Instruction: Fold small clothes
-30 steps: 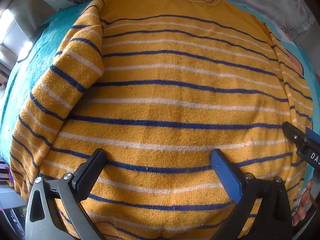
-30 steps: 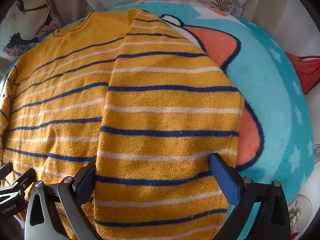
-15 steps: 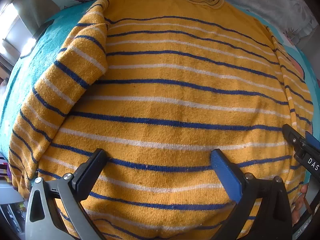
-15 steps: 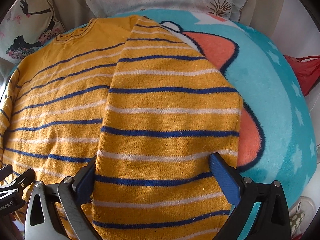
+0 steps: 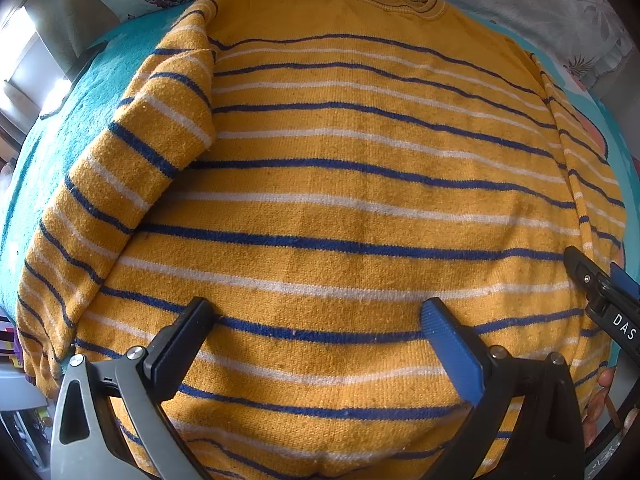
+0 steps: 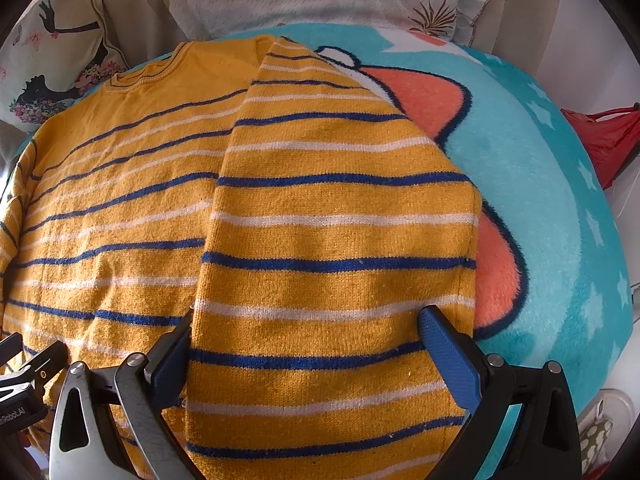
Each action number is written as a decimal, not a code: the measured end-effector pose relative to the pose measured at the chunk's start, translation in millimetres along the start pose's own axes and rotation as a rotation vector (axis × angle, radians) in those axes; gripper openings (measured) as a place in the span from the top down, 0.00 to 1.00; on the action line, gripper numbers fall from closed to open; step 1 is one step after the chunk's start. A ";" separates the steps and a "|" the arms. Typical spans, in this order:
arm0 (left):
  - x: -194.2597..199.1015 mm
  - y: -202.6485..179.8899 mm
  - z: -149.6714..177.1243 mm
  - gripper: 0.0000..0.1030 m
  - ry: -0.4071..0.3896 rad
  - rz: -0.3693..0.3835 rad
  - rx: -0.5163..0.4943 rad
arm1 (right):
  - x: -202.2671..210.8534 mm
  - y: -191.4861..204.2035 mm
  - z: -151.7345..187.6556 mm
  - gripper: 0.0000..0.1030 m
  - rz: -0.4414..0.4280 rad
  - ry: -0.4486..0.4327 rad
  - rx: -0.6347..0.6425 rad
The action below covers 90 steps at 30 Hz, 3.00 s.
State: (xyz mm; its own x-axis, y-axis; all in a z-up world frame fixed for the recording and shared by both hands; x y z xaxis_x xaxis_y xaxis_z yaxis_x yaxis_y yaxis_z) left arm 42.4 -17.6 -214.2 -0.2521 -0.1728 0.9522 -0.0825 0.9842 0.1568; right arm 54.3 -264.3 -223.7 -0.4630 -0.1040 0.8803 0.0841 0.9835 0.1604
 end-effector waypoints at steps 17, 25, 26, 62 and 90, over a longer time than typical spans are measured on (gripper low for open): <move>0.4 -1.8 -2.3 0.00 -0.007 -0.004 0.001 | 1.8 -1.3 -1.1 0.00 0.000 -0.009 0.003; 0.6 -2.9 -2.4 0.00 -0.012 -0.004 0.003 | 2.0 -2.0 -1.1 0.00 0.001 -0.018 0.006; 0.6 -2.7 -1.9 0.00 -0.010 -0.004 0.003 | 2.1 -1.7 -0.7 0.00 0.001 -0.018 0.006; 6.4 -0.5 16.5 0.00 -0.074 -0.016 0.033 | 6.1 -2.3 4.8 0.00 -0.014 -0.056 0.041; 9.3 -0.7 21.9 0.00 -0.095 0.013 -0.039 | 3.9 -1.2 2.1 0.00 -0.015 -0.034 0.049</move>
State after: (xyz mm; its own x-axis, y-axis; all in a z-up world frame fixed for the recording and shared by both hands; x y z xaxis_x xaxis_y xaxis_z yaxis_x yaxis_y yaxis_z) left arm 18.9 -20.7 -211.2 -0.3429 -0.1615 0.9254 -0.0413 0.9868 0.1569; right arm 50.5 -265.6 -221.3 -0.4933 -0.1143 0.8623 0.0341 0.9880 0.1505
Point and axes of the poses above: each gripper's, at about its wrist camera, not at the fingertips, and x roughly against the way its jaws point, y to its left, z to its underside, the point moved 8 cm from there along -x, roughly the way its jaws point, and after that the axes turned 9 degrees about -z, right-handed, at the moved point
